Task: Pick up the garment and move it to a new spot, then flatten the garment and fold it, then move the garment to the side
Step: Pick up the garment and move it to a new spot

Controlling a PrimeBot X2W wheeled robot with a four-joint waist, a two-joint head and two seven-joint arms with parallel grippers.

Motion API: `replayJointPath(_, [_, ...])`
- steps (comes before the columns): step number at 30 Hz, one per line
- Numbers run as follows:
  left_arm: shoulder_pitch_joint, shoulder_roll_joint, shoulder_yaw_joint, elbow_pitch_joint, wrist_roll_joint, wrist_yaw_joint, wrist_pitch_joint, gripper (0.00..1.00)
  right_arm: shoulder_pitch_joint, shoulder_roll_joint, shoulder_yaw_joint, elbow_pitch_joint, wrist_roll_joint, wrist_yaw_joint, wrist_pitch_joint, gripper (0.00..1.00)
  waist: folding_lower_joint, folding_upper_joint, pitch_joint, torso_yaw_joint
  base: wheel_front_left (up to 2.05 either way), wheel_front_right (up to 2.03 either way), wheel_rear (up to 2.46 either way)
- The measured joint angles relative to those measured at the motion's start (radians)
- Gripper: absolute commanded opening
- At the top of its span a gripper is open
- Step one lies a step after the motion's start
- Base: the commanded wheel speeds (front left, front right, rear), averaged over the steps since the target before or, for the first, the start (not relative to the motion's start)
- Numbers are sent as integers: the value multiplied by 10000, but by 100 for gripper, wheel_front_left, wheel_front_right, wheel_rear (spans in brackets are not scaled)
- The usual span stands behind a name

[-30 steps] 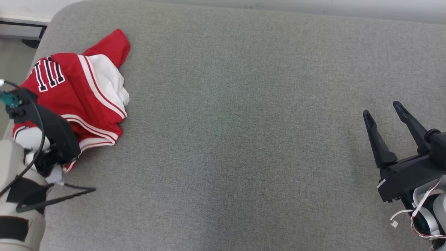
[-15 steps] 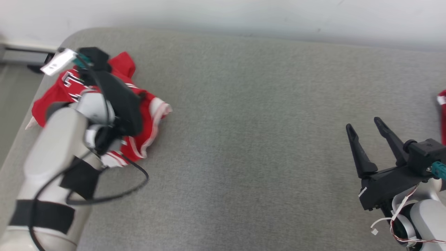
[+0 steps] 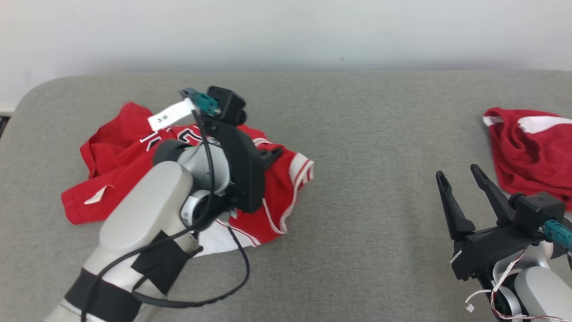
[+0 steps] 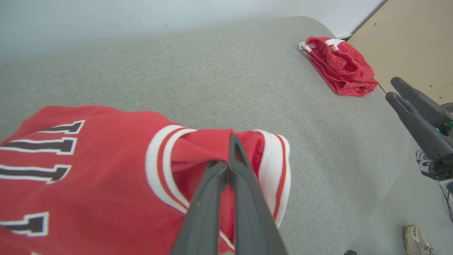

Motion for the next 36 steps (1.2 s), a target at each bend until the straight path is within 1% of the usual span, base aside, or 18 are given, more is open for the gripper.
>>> replayJointPath(5, [119,-253,-382,-276,-253,0,-35,0,-23,190,65,31,12,0,-102,100,0,0,-30,-548,0,0,0])
replayJointPath(9, [195,-449,-648,-280,-581,0,-138,0,-37,215,54,128,13,15,-221,100,0,0,1,-1005,0,0,0])
replayJointPath(15, [177,-759,-928,-257,-711,0,-420,0,-46,215,-29,157,17,17,-395,100,0,0,124,-1666,0,0,0])
replayJointPath(20, [158,-867,-1057,-65,-773,0,-773,0,-62,249,-79,201,67,44,-468,100,2,0,260,-2041,0,0,0])
replayJointPath(23, [169,-905,-1398,251,-811,0,-1037,0,-82,268,-94,232,84,44,-537,100,1,0,383,-2255,0,0,0])
replayJointPath(26, [263,-920,-1450,637,-941,0,-1400,0,-122,337,-88,282,88,71,-616,100,2,1,509,-2406,0,0,0])
replayJointPath(28, [362,-872,-1793,761,-1043,0,-1570,0,-170,368,-82,299,88,71,-623,100,2,0,577,-2476,0,0,0])
replayJointPath(32, [486,-857,-2614,399,-1475,15,-2021,0,-353,472,13,366,88,109,-660,100,2,1,647,-2597,0,0,0])
replayJointPath(36, [457,-857,-3256,-36,-1988,207,-2472,0,-471,481,52,483,88,163,-706,100,2,0,698,-2684,0,0,0])
